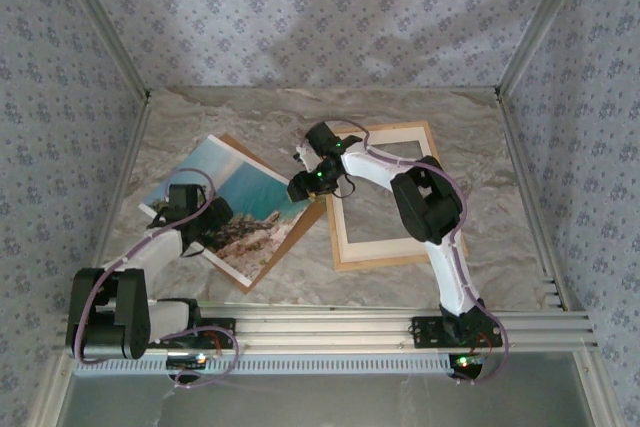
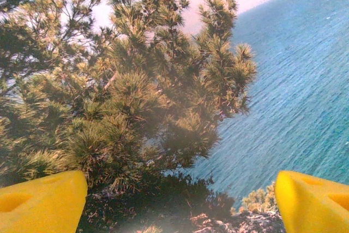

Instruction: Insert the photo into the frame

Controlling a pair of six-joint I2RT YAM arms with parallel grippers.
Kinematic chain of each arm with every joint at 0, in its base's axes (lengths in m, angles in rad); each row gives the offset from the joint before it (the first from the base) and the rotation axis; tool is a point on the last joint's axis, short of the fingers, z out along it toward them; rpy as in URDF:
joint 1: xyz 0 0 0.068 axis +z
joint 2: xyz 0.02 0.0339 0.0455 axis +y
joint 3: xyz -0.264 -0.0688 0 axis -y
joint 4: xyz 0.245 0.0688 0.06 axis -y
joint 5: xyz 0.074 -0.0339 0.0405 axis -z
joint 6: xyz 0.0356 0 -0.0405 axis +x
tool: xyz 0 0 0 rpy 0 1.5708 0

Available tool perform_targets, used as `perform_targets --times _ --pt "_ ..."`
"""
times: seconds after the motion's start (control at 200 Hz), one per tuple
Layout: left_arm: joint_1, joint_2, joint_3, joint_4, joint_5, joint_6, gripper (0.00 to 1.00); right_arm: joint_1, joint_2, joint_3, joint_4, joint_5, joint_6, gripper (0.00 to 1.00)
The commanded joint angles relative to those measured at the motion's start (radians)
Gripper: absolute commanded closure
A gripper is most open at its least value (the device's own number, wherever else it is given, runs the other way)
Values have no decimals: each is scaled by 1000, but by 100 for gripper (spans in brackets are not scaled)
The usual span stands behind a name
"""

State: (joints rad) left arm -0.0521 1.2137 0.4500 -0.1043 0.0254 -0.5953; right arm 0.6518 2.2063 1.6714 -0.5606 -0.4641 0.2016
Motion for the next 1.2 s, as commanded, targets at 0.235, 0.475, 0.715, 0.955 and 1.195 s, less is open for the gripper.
perform_targets --times 0.235,0.475,0.715,0.955,1.195 --pt "1 17 -25 -12 47 -10 11 -7 -54 13 -13 -40 3 34" --pt "1 13 -27 -12 47 -10 11 -9 -64 1 -18 -62 -11 34" --pt "0 15 -28 -9 48 -10 11 -28 -100 -54 47 -154 5 33" --pt "1 14 -28 -9 52 -12 11 -45 -142 -168 222 -287 113 31" --pt "1 15 -27 -7 58 -11 11 -53 -180 -296 457 -355 284 33"
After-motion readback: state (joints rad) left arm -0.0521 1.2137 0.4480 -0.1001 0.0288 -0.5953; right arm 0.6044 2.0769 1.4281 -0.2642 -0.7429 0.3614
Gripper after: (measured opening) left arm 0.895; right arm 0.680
